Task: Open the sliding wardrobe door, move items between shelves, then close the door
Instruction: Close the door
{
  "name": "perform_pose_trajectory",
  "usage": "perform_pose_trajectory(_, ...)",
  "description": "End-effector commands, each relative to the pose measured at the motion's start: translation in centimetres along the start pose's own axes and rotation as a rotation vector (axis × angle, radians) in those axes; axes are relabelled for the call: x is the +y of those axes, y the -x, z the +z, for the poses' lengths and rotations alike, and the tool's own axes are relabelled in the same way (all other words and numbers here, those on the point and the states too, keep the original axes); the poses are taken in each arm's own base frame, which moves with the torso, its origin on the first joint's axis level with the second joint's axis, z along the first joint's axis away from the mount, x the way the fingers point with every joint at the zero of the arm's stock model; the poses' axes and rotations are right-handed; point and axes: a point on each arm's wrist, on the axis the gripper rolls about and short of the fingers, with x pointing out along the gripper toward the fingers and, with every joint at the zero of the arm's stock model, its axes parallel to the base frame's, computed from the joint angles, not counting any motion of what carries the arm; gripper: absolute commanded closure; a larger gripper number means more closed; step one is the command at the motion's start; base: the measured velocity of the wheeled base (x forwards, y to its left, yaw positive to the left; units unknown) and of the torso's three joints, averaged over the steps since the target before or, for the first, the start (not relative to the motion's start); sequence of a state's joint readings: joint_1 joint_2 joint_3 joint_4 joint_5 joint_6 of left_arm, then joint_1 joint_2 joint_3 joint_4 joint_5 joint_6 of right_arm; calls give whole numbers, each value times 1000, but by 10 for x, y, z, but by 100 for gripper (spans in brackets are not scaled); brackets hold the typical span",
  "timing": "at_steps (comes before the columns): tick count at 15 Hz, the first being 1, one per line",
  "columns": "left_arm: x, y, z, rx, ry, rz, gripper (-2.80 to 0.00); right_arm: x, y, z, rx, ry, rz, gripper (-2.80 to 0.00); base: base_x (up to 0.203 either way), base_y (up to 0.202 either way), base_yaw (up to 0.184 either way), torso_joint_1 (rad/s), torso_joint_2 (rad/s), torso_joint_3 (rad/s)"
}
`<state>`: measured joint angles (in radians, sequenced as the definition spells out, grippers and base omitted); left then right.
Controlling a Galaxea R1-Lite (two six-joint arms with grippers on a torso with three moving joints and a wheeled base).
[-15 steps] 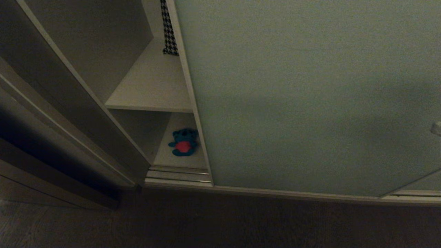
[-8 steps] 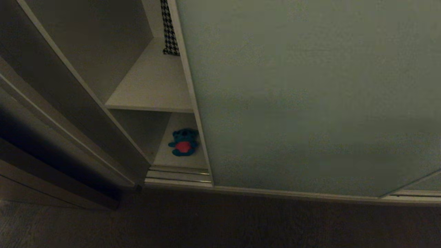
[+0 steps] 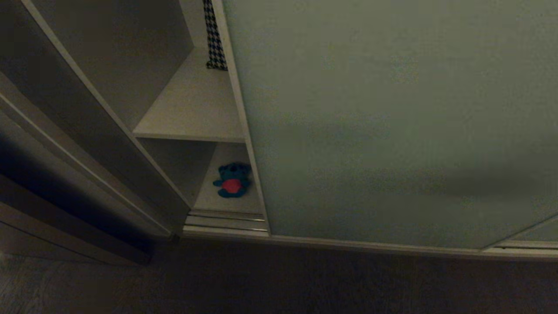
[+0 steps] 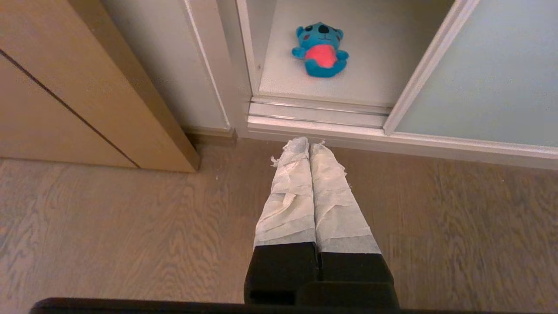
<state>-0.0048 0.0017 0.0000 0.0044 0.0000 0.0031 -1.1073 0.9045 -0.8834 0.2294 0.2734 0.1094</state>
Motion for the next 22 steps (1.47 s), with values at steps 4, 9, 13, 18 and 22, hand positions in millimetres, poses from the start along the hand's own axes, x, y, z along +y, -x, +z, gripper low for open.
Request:
perform_pose_trajectory(4,0,0,0,2,0,0,0,-49,-43,89,-138,-192,-239,0,0,0,0,0,0,0)
perform_pose_trajectory(9,0,0,0,2,0,2,0,-83,-81,136,-204,-262,-254,0,0,0,0,0,0,0)
perform_pose_trajectory(13,0,0,0,2,0,2,0,-99,-116,138,-111,-277,-38,0,0,0,0,0,0,0)
perform_pose_trajectory(18,0,0,0,2,0,2,0,-104,-151,135,-15,-337,182,0,0,0,0,0,0,0)
perform_pose_trajectory(22,0,0,0,2,0,1,0,-105,-173,136,6,-356,213,0,0,0,0,0,0,0)
